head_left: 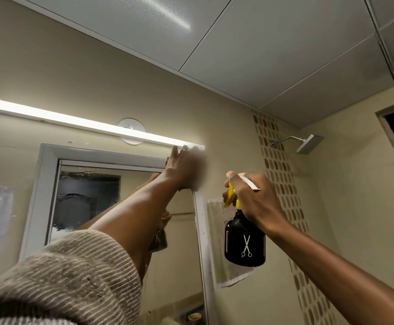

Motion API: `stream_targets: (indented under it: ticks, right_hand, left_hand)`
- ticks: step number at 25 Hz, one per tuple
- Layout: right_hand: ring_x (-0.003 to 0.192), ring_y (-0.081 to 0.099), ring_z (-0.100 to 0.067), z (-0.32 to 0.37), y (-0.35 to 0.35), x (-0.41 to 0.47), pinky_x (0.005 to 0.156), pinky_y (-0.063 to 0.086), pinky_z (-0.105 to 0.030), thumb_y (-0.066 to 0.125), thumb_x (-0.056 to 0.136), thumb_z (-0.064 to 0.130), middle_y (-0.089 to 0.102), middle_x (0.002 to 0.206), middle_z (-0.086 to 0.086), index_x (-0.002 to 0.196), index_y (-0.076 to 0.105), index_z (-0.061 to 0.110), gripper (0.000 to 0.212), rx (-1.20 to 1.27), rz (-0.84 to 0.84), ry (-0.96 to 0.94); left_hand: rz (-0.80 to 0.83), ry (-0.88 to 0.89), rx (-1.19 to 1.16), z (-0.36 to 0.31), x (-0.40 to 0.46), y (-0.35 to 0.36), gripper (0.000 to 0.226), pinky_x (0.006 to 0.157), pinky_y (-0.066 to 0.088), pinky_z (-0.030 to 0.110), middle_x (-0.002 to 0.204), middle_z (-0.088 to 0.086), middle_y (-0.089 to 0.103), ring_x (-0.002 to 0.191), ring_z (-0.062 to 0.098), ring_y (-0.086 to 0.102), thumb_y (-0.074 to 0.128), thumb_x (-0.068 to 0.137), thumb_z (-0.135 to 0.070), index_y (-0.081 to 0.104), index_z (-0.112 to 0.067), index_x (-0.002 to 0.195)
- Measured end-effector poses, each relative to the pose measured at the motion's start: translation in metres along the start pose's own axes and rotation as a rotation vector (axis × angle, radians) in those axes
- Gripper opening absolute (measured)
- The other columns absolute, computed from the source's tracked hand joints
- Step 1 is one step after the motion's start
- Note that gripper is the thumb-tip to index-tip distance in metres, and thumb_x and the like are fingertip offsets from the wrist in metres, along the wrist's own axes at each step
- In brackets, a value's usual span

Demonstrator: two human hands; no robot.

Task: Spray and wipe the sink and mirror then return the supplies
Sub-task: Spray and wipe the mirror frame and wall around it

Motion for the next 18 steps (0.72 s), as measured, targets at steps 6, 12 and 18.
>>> stream_targets:
  ticks: [6,12,18]
  right_hand:
    - [0.067,0.077,-0.014,0.016,0.018,-0.014,0.062,0.057,-0.026,0.057,0.107,0.034,0.080,0.071,-0.004,0.086,0.078,0.008,0.039,0.011,0.031,-0.049]
    - [0.067,0.078,-0.012,0.046,0.069,-0.038,0.064,0.060,-0.025,0.057,0.108,0.032,0.080,0.077,-0.005,0.093,0.078,0.005,0.037,0.054,0.076,-0.099]
    - [0.070,0.077,-0.012,0.082,0.124,-0.070,0.064,0.062,-0.024,0.056,0.108,0.035,0.079,0.077,-0.001,0.092,0.078,0.008,0.039,0.108,0.128,-0.100]
  left_hand:
    - [0.108,0.026,-0.013,0.043,-0.026,-0.019,0.034,0.107,0.024,0.057,0.135,0.002,0.041,0.124,0.031,0.037,0.067,0.082,-0.043,0.066,-0.033,0.114]
    - [0.232,-0.002,-0.047,0.119,-0.069,-0.062,0.050,0.106,0.024,0.071,0.140,0.002,0.044,0.128,0.038,0.041,0.076,0.074,-0.036,0.063,-0.034,0.123]
    - [0.260,0.077,-0.164,0.190,-0.115,-0.090,0.032,0.084,0.055,0.045,0.117,0.000,0.067,0.098,0.029,0.064,0.076,0.059,-0.036,0.070,-0.037,0.090]
Point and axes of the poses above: each hand's wrist, its own x-axis towards the middle knuckle, its own y-axis out of the palm, z = x × y, the point moved 4 cm from there along x, towards the middle knuckle
